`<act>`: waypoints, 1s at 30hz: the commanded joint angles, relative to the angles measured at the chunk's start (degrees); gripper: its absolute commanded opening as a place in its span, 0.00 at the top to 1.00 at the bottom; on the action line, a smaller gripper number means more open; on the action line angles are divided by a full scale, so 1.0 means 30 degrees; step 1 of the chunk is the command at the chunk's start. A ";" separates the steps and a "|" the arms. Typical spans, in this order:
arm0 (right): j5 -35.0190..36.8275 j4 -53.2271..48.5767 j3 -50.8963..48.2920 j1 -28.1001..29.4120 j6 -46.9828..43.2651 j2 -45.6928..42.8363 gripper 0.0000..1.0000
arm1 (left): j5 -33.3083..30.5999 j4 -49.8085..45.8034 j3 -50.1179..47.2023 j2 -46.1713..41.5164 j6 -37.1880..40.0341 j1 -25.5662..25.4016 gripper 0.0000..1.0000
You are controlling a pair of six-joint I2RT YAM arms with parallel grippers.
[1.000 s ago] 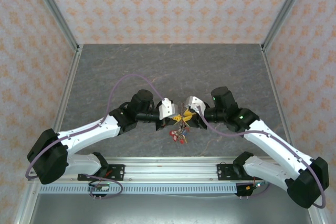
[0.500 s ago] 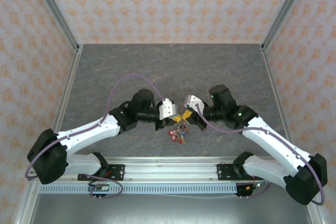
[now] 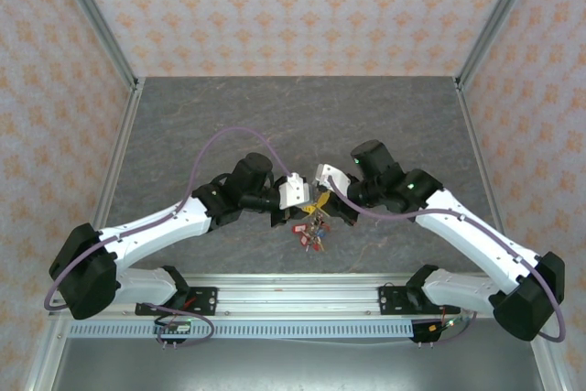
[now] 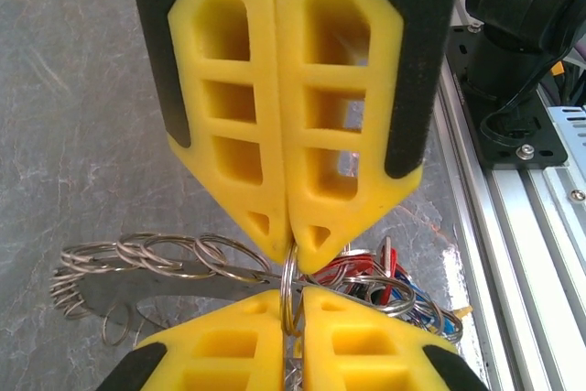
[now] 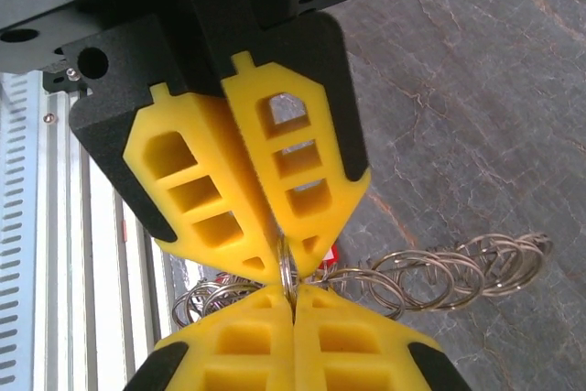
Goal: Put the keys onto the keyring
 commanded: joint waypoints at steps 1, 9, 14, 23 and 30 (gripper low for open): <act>-0.0417 0.0470 0.0945 0.0330 0.0294 -0.0122 0.95 | -0.0216 0.0184 0.0520 0.0163 0.0264 -0.0232 1.00; 0.0210 0.1585 -0.1050 -0.0081 0.0569 -0.1534 0.87 | 0.0034 0.2386 -0.0555 -0.0457 -0.1043 -0.0148 1.00; -0.1254 0.3745 -0.2956 -0.0808 0.1684 -0.2326 0.87 | 0.1082 0.2819 -0.0805 -0.0585 -0.1223 0.0043 1.00; -0.1721 0.6056 -0.5037 -0.1469 0.3076 -0.2668 0.94 | 0.1395 0.3864 -0.0896 -0.0437 -0.1808 0.0116 1.00; -0.1092 0.6303 -0.6118 -0.1650 0.3585 -0.2890 0.94 | 0.1359 0.4026 -0.0955 -0.0433 -0.1916 0.0102 1.00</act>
